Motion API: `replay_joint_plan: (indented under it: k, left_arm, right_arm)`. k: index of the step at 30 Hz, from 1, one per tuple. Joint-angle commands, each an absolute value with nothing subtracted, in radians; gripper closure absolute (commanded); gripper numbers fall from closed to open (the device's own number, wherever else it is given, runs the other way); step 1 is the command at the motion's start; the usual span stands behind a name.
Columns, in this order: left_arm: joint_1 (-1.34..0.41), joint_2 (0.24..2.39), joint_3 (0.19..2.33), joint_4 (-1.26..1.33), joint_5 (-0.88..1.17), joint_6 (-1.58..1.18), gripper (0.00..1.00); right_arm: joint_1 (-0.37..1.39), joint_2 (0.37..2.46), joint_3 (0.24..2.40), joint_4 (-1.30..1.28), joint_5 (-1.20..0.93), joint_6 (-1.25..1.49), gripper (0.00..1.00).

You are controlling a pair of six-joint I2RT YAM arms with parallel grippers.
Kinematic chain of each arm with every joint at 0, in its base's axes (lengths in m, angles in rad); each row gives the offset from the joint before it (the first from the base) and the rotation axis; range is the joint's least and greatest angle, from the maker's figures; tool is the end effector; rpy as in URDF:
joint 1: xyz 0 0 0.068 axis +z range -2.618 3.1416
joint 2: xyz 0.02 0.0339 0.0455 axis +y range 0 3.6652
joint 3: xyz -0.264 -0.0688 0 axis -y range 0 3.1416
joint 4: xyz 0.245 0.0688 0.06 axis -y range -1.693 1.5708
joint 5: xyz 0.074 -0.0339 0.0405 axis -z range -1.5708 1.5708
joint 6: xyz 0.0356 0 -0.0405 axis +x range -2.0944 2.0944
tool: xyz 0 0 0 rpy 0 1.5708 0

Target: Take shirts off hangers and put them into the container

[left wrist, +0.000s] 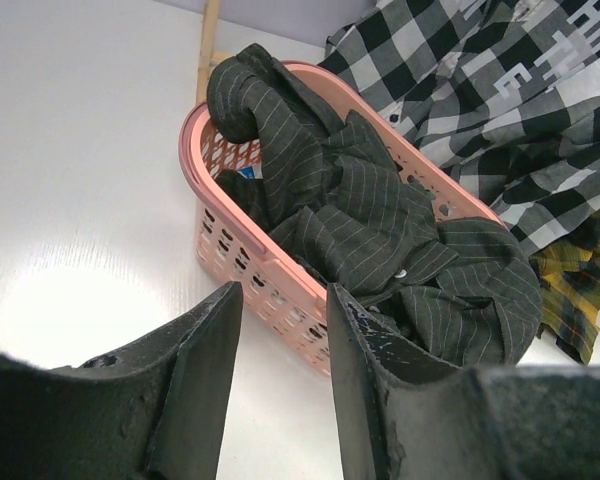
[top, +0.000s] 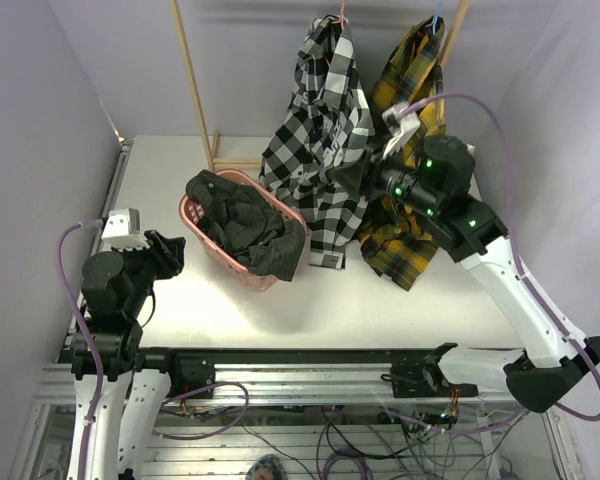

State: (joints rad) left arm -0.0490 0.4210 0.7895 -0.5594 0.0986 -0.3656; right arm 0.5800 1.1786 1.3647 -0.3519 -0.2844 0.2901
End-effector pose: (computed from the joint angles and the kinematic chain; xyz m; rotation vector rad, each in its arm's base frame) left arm 0.0931 -0.0081 0.3449 -0.2085 1.7646 -0.3873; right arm 0.2082 0.1483 0.4439 -0.4759 1.7498 0.8760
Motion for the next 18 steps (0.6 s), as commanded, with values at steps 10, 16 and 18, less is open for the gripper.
replay_joint_plan:
  k: [10,16,18]
  left_arm:
    - [-0.055,0.424,0.784,-0.521,0.139,-0.347,0.51]
    - [-0.055,0.428,0.785,-0.522,0.134,-0.348,0.51]
    - [-0.056,0.426,0.784,-0.522,0.134,-0.348,0.50]
  right_arm:
    - [0.584,1.491,1.955,-0.412,0.264,0.094,0.59]
    - [0.583,1.660,2.155,-0.455,0.314,0.024,0.56]
    - [0.581,1.712,2.234,-0.483,0.341,0.010,0.55]
